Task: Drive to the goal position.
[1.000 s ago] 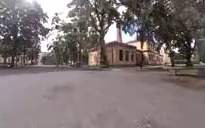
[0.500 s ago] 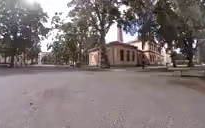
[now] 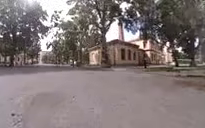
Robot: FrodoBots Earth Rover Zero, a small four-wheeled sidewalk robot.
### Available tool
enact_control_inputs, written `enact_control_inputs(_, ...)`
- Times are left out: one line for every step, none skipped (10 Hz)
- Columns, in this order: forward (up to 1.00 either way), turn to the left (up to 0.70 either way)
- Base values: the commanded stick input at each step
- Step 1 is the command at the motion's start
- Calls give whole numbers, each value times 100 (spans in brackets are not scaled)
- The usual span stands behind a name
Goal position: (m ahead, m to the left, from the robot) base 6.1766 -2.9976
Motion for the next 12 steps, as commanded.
enact_control_inputs(85,1)
enact_control_inputs(85,1)
enact_control_inputs(85,1)
enact_control_inputs(85,1)
enact_control_inputs(85,1)
enact_control_inputs(85,1)
enact_control_inputs(85,1)
enact_control_inputs(85,1)
enact_control_inputs(85,1)
enact_control_inputs(85,1)
enact_control_inputs(85,1)
enact_control_inputs(85,1)
